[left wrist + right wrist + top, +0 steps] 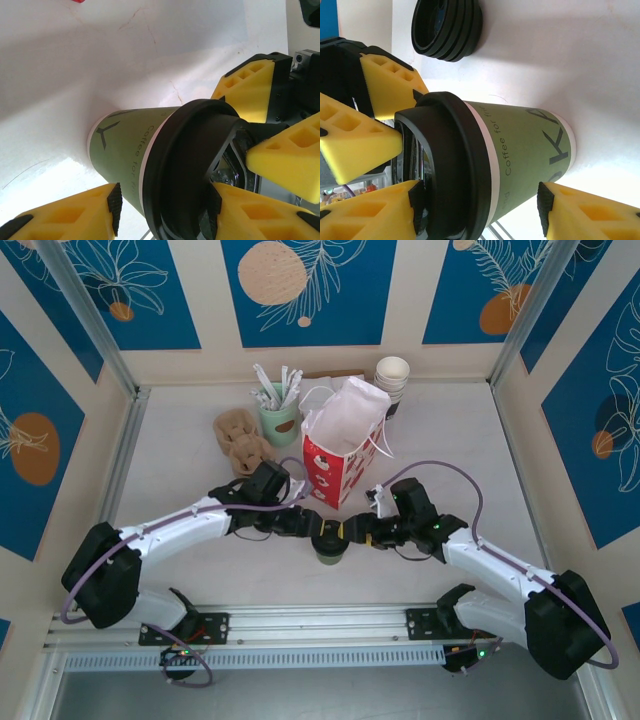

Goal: Pack the takeout coffee

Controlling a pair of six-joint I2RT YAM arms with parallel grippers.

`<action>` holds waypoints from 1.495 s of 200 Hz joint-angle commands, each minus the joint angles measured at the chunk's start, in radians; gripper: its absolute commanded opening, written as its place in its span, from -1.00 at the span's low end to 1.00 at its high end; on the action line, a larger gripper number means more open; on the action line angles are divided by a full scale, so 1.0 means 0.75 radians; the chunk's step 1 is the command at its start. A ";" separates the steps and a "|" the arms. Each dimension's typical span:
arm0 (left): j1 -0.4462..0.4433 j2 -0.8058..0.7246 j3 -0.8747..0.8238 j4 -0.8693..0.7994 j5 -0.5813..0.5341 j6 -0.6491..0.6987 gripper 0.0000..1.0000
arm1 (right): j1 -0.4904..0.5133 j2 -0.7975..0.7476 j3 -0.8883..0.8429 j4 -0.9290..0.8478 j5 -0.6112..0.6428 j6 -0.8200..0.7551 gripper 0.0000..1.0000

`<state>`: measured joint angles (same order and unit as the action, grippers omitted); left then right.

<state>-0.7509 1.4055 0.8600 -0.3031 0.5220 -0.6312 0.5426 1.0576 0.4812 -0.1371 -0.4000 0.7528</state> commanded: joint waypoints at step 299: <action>-0.047 -0.003 0.128 -0.061 -0.012 0.129 -0.14 | -0.102 -0.008 0.011 -0.038 -0.056 0.067 0.20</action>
<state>-0.7776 1.3907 0.9127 -0.3054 0.5224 -0.5652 0.4671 1.0554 0.4549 -0.0940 -0.4618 0.8112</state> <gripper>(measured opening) 0.428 0.582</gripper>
